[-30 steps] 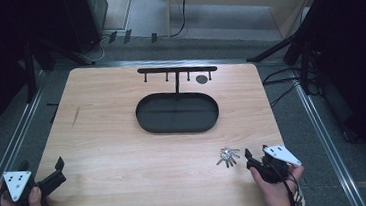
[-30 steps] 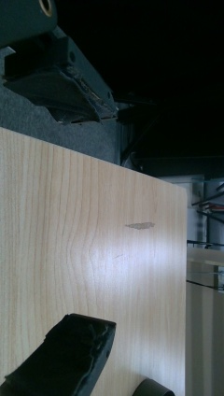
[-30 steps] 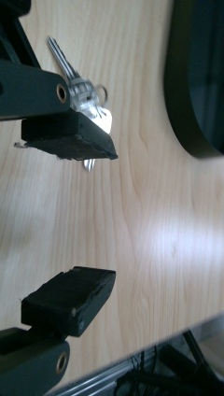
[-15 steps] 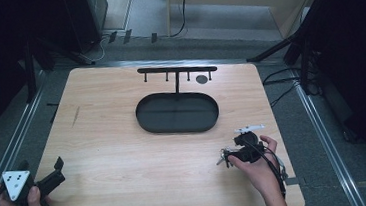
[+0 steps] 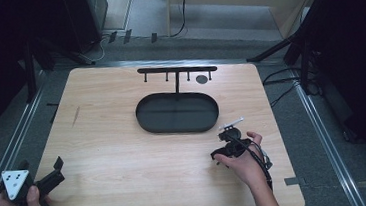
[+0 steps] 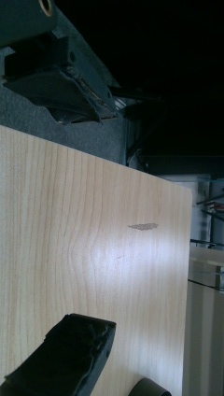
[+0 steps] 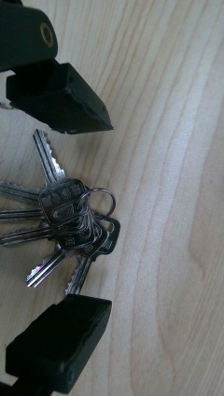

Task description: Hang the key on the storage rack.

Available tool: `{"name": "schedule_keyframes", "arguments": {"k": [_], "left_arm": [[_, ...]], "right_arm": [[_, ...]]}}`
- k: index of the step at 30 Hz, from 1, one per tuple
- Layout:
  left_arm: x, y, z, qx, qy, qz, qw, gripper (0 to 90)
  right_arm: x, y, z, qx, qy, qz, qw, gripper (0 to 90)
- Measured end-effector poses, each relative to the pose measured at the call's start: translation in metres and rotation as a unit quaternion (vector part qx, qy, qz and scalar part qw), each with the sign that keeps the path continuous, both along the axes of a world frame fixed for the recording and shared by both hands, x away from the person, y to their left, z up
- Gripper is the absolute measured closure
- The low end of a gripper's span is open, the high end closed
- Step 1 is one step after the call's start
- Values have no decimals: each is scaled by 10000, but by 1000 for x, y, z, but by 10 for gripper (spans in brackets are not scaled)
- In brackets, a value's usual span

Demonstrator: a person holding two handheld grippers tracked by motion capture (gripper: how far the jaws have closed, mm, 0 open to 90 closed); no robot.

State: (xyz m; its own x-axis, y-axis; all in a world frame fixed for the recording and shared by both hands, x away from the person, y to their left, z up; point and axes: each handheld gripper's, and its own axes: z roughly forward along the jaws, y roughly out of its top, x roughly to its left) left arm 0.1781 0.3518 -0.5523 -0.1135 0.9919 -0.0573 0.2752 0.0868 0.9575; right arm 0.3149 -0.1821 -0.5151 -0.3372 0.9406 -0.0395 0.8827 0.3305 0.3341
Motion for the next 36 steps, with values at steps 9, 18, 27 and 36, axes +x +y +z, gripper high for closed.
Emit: {"name": "schedule_keyframes", "arguments": {"k": [9, 18, 27, 36], "left_arm": [[0, 0, 0, -1, 15, -14, 10000, 19], [0, 1, 0, -17, 21, -34, 10000, 19], [0, 1, 0, -15, 22, -40, 10000, 19], [0, 1, 0, -16, 32, -53, 10000, 19]], "right_arm": [[-10, -19, 1, 108, 89, 444, 9989, 398], [-17, -43, 11, 764, 427, 789, 9930, 878], [-21, -46, 22, 541, 187, 888, 9944, 900], [-11, -41, 61, 425, 22, 715, 9965, 900]]}}
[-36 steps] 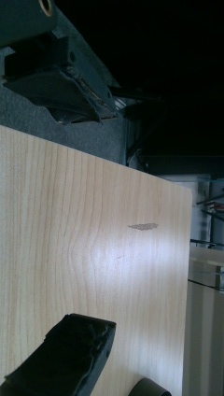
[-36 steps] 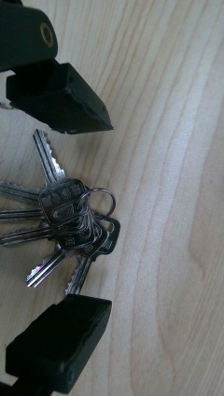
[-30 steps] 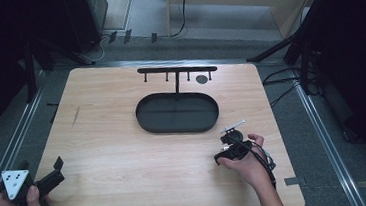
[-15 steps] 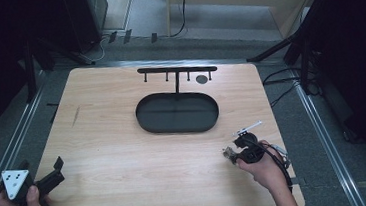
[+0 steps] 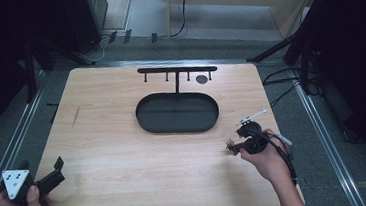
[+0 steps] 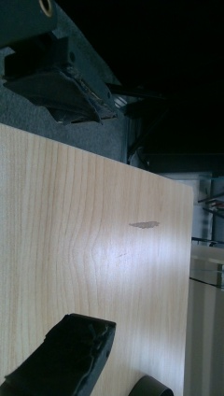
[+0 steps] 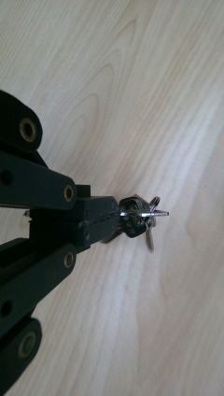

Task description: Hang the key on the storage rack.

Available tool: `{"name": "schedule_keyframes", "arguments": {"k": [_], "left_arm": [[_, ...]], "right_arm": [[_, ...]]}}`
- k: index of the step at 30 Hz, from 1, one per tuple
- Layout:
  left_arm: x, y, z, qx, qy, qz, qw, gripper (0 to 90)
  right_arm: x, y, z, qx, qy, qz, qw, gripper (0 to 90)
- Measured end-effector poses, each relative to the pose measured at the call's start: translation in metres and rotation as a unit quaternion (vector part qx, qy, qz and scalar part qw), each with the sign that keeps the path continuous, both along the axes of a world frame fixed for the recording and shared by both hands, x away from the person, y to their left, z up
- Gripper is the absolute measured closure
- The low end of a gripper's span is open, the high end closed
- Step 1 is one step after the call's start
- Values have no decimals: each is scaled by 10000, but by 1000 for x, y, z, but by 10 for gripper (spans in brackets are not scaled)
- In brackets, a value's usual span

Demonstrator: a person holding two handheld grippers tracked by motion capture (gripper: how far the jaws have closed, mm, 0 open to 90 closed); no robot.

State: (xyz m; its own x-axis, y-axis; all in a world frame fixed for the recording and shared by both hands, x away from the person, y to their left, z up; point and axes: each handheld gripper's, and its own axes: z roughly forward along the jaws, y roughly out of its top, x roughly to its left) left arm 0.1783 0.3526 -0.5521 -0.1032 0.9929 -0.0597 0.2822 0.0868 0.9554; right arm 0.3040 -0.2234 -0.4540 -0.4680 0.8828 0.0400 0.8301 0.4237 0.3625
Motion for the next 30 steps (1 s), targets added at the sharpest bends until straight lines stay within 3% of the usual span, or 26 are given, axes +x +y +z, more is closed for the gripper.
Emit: {"name": "schedule_keyframes", "arguments": {"k": [11, 14, 22, 30], "left_arm": [[0, 1, 0, -63, 14, -24, 10000, 20], [0, 0, 0, -41, 0, 173, 9998, 164], [0, 0, 0, -46, -9, 169, 9998, 118], [0, 1, 0, -131, 133, -110, 9998, 15]], "right_arm": [[26, 15, 45, -71, -114, -221, 9997, 900], [34, 23, 55, -82, -136, -249, 9996, 900], [53, 42, 80, -54, -276, -385, 9989, 900], [67, 59, 104, -45, -294, -501, 9983, 900]]}}
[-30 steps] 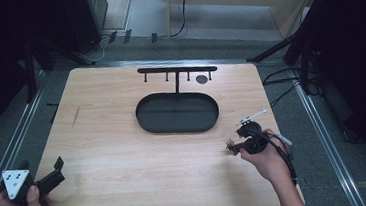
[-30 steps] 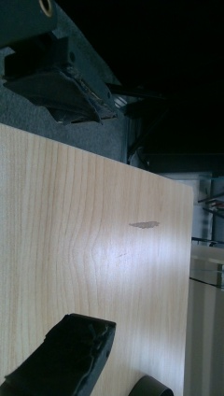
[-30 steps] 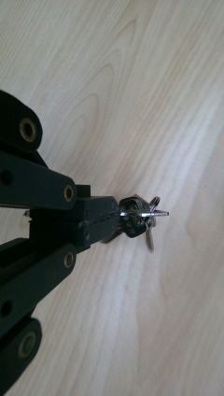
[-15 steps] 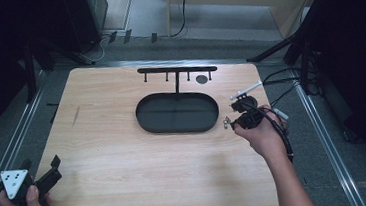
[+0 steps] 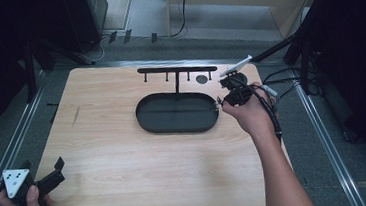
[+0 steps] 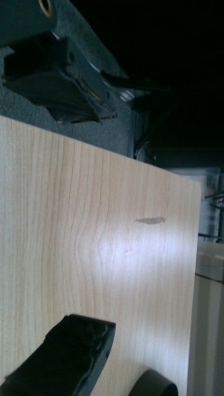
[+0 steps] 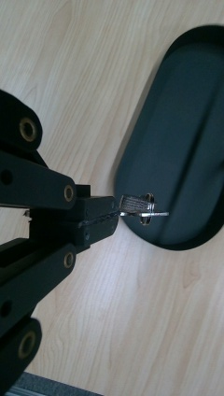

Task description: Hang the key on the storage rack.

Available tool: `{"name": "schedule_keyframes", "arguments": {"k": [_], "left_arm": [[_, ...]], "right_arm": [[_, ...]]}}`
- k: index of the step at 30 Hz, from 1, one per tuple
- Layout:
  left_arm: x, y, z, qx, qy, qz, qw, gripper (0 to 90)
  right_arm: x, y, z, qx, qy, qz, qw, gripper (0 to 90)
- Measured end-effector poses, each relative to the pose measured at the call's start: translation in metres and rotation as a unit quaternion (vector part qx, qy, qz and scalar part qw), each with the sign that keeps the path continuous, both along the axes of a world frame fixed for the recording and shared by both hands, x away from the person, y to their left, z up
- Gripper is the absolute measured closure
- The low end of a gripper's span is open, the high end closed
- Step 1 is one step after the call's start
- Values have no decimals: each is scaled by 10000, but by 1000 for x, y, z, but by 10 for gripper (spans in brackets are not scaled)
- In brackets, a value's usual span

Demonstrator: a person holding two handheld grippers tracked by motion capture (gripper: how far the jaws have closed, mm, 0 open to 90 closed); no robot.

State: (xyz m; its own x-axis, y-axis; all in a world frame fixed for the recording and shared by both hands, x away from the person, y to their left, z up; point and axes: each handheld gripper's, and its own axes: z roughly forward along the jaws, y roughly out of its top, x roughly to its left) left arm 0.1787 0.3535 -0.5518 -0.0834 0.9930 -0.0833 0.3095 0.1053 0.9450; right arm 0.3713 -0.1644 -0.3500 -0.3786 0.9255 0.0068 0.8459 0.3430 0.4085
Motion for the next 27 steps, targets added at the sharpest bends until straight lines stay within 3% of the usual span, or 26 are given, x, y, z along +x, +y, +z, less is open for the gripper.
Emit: {"name": "schedule_keyframes", "arguments": {"k": [16, 27], "left_arm": [[1, 0, 0, -12, 33, 42, 10000, 14], [1, 0, 0, -6, 33, 22, 10000, 14]], "right_arm": [[21, 14, 31, 11, -211, -143, 9997, 900], [41, 17, 26, 15, -195, -262, 9995, 900]]}}
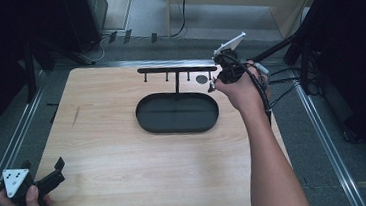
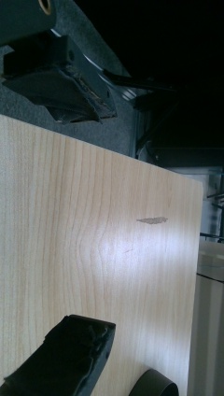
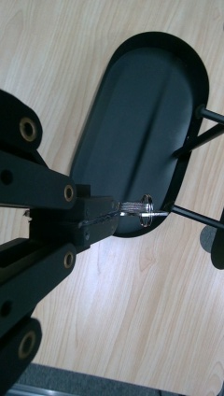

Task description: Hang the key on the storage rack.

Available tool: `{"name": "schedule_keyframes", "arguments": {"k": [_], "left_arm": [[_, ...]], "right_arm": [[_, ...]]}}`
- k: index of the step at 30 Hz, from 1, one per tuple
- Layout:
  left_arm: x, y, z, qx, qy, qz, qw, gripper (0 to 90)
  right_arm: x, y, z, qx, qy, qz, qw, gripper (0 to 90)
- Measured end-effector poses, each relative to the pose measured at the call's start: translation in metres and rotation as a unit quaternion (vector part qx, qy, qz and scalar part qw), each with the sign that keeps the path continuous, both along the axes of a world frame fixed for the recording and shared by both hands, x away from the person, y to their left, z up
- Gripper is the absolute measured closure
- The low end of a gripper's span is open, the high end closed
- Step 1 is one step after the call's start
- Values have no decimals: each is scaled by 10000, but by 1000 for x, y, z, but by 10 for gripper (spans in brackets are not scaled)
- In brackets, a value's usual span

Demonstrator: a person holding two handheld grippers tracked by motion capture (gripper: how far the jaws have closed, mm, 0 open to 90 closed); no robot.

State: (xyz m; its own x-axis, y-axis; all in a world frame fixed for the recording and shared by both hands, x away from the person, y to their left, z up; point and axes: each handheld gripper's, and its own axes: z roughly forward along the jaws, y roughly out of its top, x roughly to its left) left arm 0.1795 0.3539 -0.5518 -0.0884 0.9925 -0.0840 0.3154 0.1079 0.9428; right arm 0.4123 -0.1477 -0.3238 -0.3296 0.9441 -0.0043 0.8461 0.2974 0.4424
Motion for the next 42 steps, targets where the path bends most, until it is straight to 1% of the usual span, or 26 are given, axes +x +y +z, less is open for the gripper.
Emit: {"name": "schedule_keyframes", "arguments": {"k": [8, 13, 15, 21, 25, 29, 32, 36, 40, 41, 42], "left_arm": [[0, 0, 0, -24, -10, -18, 10000, 14], [0, 0, 0, -23, -5, -21, 10000, 14], [0, 0, 0, -9, -3, -23, 10000, 14], [0, 0, 0, 3, -9, -35, 10000, 14], [0, -1, 0, 23, -6, -49, 10000, 14], [0, 0, 0, -12, -17, -50, 10000, 14], [0, 0, 0, -13, -13, -49, 10000, 15], [0, 0, 0, -17, -11, -48, 10000, 15], [0, 0, 0, -17, -15, -50, 10000, 15], [0, 0, 0, -15, -12, -51, 10000, 14], [0, 0, 0, -13, -13, -51, 10000, 14]], "right_arm": [[8, -1, -5, 103, -17, -58, 9999, 900], [11, -4, -3, 210, -49, -118, 9997, 900], [12, -4, -2, 259, -57, -87, 9996, 900], [14, -1, 1, 238, -101, -84, 9996, 900], [17, 0, -2, 243, -55, -86, 9997, 900], [19, 0, -3, 304, -72, -135, 9994, 900], [20, -1, -5, 195, -39, -138, 9997, 900], [20, -2, -9, 156, -54, -120, 9998, 900], [20, -2, -19, 9, -138, -99, 9999, 890], [20, -3, -21, 0, -126, -145, 9998, 891], [20, -4, -24, 44, -73, -174, 9998, 889]]}}
